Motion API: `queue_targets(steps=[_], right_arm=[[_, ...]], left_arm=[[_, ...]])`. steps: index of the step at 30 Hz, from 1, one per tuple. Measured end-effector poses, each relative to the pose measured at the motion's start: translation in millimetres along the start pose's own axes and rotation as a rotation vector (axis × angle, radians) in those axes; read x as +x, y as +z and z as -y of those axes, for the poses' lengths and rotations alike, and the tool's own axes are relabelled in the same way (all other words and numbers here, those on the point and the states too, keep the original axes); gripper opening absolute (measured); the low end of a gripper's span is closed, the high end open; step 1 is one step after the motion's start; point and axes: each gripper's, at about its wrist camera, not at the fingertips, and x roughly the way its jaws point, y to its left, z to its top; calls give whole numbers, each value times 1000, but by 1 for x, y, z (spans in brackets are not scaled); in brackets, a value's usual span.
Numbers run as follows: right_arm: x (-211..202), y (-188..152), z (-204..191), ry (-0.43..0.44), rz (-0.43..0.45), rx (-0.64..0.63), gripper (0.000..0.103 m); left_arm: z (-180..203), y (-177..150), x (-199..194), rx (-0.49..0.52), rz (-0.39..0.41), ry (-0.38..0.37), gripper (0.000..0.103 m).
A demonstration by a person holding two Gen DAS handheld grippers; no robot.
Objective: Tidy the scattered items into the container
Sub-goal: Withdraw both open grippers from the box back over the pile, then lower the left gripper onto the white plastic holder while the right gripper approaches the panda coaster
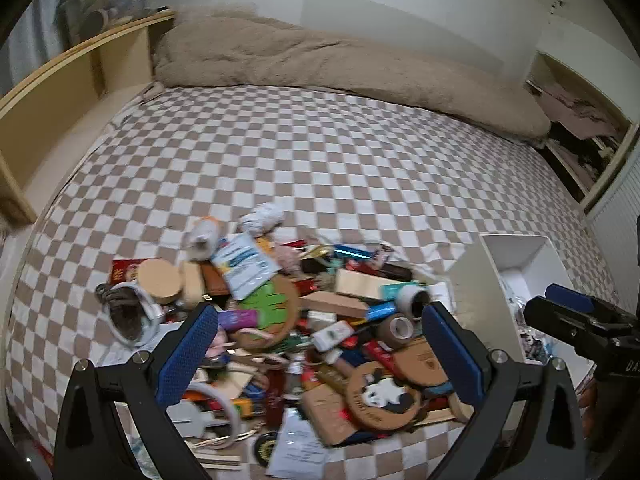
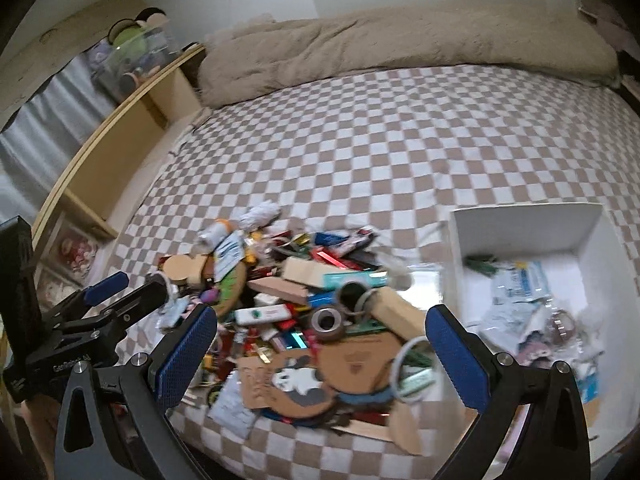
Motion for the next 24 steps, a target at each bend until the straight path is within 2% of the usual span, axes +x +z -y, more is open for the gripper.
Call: queue_targets(steps=[6,14,19,24], right_arm=[[17,-4,-21,10,-25,-13,103],[36,-13,-25,10,-29,-19,103],[49,-23,-23,7,-32,-18,103],[57,-39,-29,0,-12,-83,103]], left_arm=[[-34,-5,-4,-39,4,42,103],[-57,-21,-4,1,39,94,103],[-68,-33,6,15,34,63,103],[-77,-46,12,-27,11,-6,103]])
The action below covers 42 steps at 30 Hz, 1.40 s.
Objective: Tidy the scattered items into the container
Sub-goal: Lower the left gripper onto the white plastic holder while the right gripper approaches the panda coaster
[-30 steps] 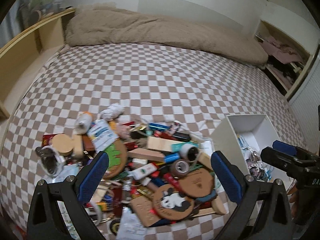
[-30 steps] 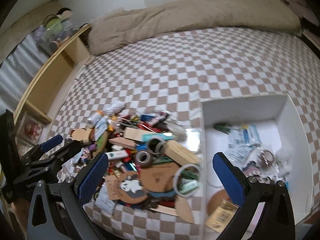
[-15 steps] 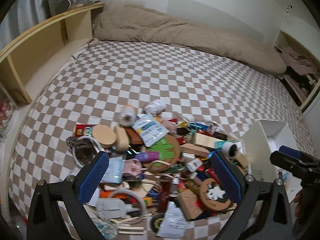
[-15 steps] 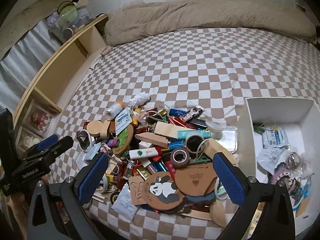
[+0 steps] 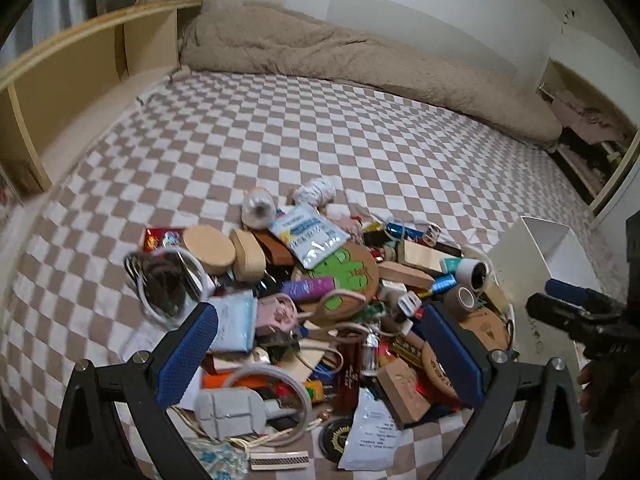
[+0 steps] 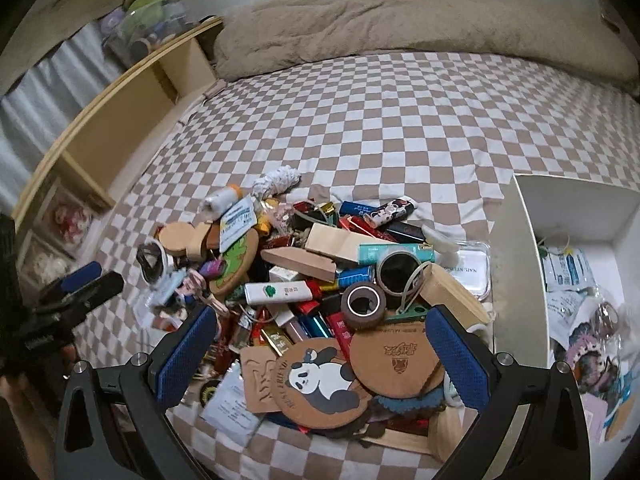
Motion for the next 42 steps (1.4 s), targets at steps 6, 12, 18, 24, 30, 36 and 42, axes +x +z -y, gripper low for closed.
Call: queue_targets(steps=[6,12,18,24,30,36,42], right_arm=[[9,-22,-6,35,29,-21,103],[14,-47,-3,64,52,-17,103],[16,-72,8,104,105,47,103],[30,-93,14,125,110,82,103],[31,-107,11,142,191,55,103],[34,-115,8,144,218,29,103],[34,-119,10,161,223,39,103]], left_arm=[[-10,-21,5,-9,33,-6,103],[-22,-40,7,-6,49,-16,103],[-33,-63,16,15,62,-21,103],[-36,-81,31,38,49,-41,103],[-44,-88,43,46,29,-24,103],[-71,-91,45,-95,26,55,103],[-85,-97,50,-173,-8,116,103]])
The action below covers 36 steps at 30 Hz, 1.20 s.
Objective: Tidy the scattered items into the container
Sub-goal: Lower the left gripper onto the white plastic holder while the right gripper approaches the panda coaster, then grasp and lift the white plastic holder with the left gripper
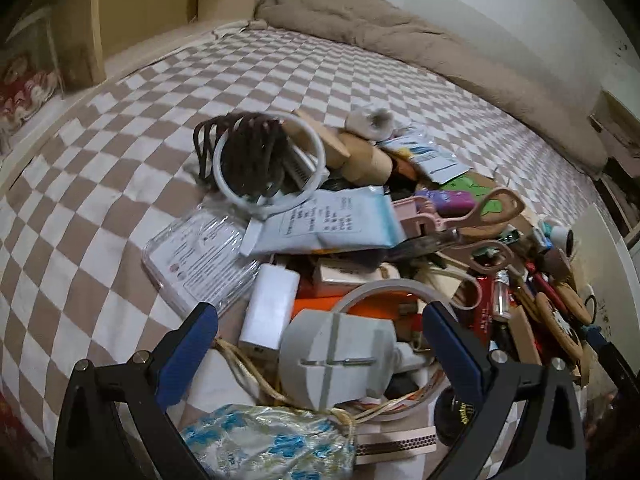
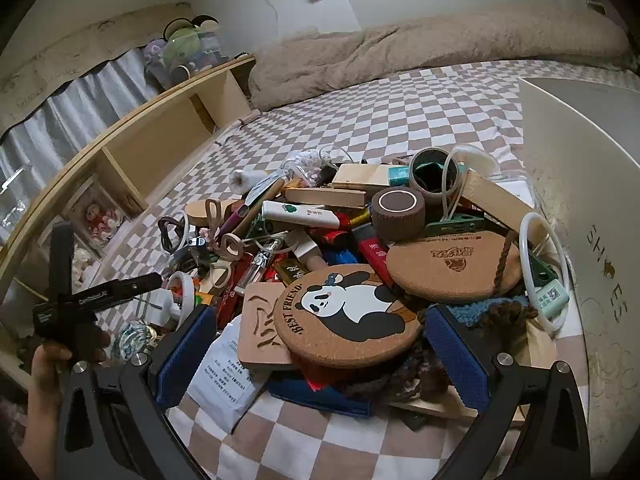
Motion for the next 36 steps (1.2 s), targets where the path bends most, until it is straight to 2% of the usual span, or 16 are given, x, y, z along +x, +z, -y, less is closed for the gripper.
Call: queue_targets(steps=[5,7,11,15,19,23,27,31,34,36], right_arm=[[-3,-3,7,6,-5,18,103],[-3,-2,10,4,-7,24,103],[-2,-1,19,20,-24,76,103],[-1,0,20,25,-27,78,103],[-3,-1,18,8,-21,49,103],[-1,-1,23,36,-37,88,103],[0,-1,20,34,-37,71,103],[1,-3,13,7,-35,22,103],[4,-5,9,-8,-45,-6,103],[6,-6,6,-21,-48,-25,103]], left_arm=[[15,-3,1,97,-23,33,101],[27,-5,2,175,-50,45,101],[49,-13,6,305,-71,106,101],[56,-19,16,381,-96,213,101],[59,-23,16,447,-127,246,94],[59,-26,15,544,-146,289,85],[56,-26,16,545,-156,272,85],[61,-29,23,595,-153,284,85],[60,-28,23,627,-150,263,85],[59,-27,23,633,-139,263,77]])
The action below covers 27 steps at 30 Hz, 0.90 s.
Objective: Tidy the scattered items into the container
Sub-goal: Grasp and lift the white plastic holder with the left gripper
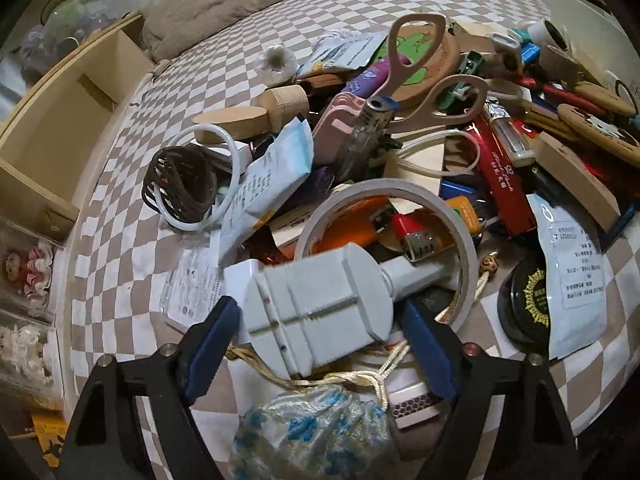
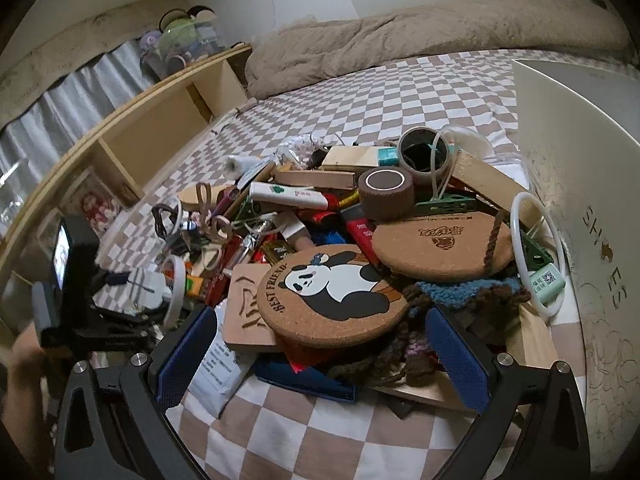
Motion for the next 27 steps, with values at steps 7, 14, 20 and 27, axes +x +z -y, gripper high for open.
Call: queue_targets(steps=[7,14,20,27], right_arm=[[-1,0,0,6,-12,-7,103],[-6,5,8,127,-13,68,103],[4,5,3,97,-45,43,103],[23,10,-10,51,-84,-32,103]], left_arm=[[-23,-6,-9,-58,61,15,65],[-48,-12,-43,-214,181,-6,30],[-60,-15,-43,-243,196,-29,60],[-60,-11,-38,-254,184,-68,75]])
